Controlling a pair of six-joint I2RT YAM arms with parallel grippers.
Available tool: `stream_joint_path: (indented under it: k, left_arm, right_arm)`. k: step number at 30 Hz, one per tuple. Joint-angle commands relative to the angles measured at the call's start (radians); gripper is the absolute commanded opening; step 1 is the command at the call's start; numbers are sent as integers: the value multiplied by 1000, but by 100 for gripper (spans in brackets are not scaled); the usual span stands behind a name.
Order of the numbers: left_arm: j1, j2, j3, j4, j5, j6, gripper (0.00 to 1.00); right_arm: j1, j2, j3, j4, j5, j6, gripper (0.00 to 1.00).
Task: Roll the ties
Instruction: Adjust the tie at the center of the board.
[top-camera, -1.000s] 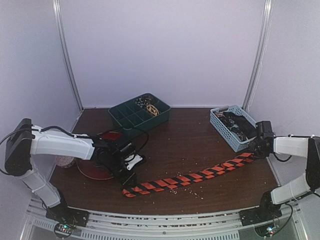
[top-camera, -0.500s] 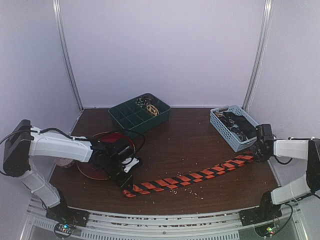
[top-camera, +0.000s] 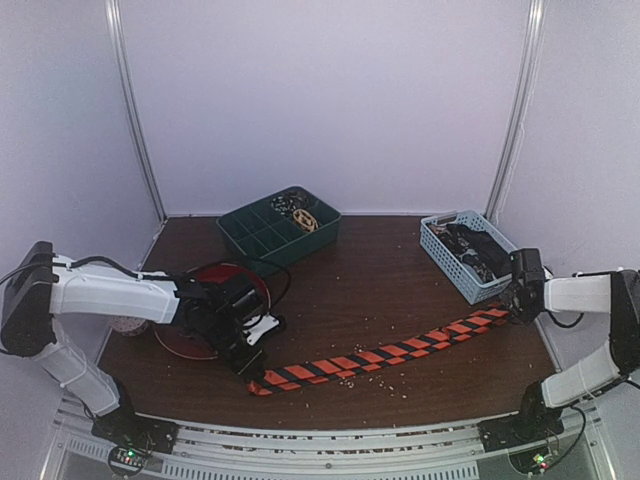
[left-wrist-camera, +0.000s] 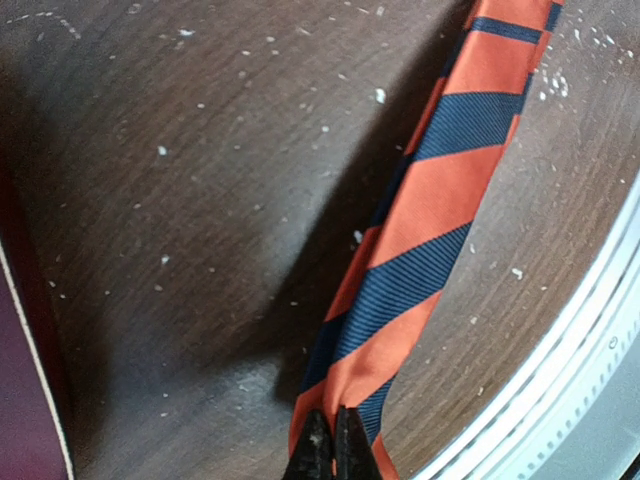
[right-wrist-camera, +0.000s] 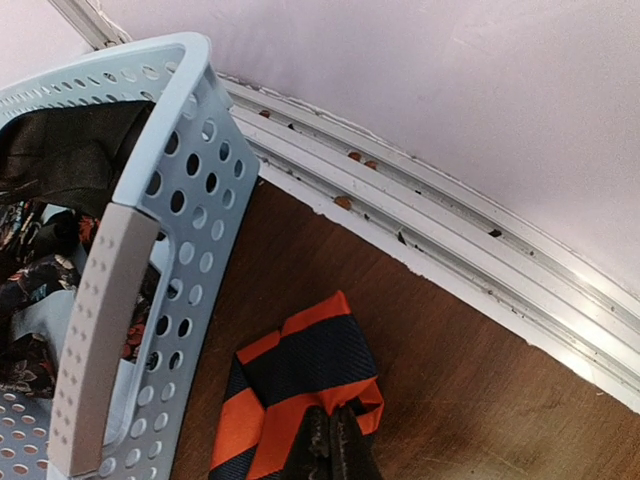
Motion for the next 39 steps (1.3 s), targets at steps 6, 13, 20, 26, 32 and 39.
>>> stream_joint_path:
  k: [6, 13, 20, 26, 32, 39]
  left_arm:
    - [7, 16, -10, -23, 77, 60, 0]
    - [7, 49, -5, -30, 92, 78, 8]
    - [5, 61, -8, -41, 106, 85, 20]
    - [5, 53, -5, -44, 113, 95, 0]
    - [5, 66, -11, -55, 123, 103, 0]
    - [5, 75, -3, -62, 109, 105, 0]
  right_arm:
    - [-16, 48, 1, 44, 48, -13, 0]
    - [-19, 96, 31, 28, 28, -24, 0]
    - [-21, 113, 36, 29, 25, -21, 0]
    - [-21, 127, 52, 35, 18, -26, 0]
    - [-21, 133, 43, 74, 2, -26, 0]
    - [-29, 204, 59, 98, -33, -13, 0]
